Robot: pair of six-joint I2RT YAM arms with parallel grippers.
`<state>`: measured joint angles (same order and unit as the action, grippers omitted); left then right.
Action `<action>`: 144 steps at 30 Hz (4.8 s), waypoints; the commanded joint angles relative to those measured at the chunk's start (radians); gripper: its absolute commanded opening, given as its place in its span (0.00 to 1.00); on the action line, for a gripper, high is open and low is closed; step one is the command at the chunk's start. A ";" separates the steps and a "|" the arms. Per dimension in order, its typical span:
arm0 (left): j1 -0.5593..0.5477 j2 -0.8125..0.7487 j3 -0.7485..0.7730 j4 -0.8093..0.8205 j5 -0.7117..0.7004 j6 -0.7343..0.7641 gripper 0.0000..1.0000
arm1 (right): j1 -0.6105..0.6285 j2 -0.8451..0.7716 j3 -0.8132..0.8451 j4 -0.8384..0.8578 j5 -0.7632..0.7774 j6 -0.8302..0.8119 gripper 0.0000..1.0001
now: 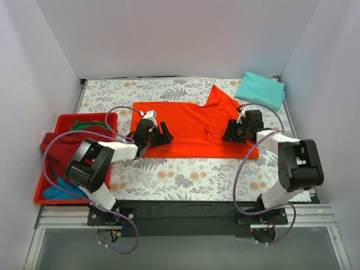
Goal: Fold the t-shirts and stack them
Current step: Fold the tshirt
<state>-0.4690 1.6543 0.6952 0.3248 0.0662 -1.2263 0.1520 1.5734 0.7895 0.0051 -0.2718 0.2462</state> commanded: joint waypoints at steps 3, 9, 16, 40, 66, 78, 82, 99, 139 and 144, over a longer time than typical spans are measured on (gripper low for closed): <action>-0.003 -0.011 -0.029 0.053 -0.019 0.010 0.66 | 0.003 0.050 -0.019 0.064 -0.032 -0.012 0.57; -0.003 -0.053 -0.111 0.040 -0.052 -0.024 0.66 | 0.003 0.022 -0.108 0.058 -0.020 0.018 0.57; -0.022 -0.195 -0.241 0.031 -0.052 -0.070 0.66 | 0.015 -0.119 -0.234 0.023 0.035 0.042 0.57; -0.160 -0.513 -0.175 -0.205 -0.212 -0.065 0.70 | 0.080 -0.512 -0.181 -0.203 0.141 0.079 0.58; 0.179 -0.099 0.165 -0.222 -0.014 0.067 0.70 | 0.015 0.056 0.208 -0.248 0.207 -0.019 0.50; 0.214 0.081 0.194 -0.188 0.040 0.051 0.70 | -0.048 0.031 0.208 -0.248 0.227 -0.024 0.51; 0.219 0.104 0.199 -0.179 0.046 0.053 0.70 | -0.104 0.007 0.191 -0.249 0.220 -0.030 0.51; 0.240 0.101 0.182 -0.199 0.003 0.059 0.70 | -0.241 0.167 0.244 -0.225 0.184 -0.036 0.50; 0.267 0.035 0.385 -0.352 -0.068 0.100 0.70 | -0.097 0.546 0.963 -0.232 -0.110 -0.025 0.48; 0.286 0.053 0.425 -0.374 -0.068 0.114 0.70 | -0.066 0.714 1.142 -0.232 -0.138 0.014 0.48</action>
<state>-0.1967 1.7042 1.0801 -0.0071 0.0116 -1.1374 0.0769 2.2383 1.8378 -0.2356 -0.3641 0.2272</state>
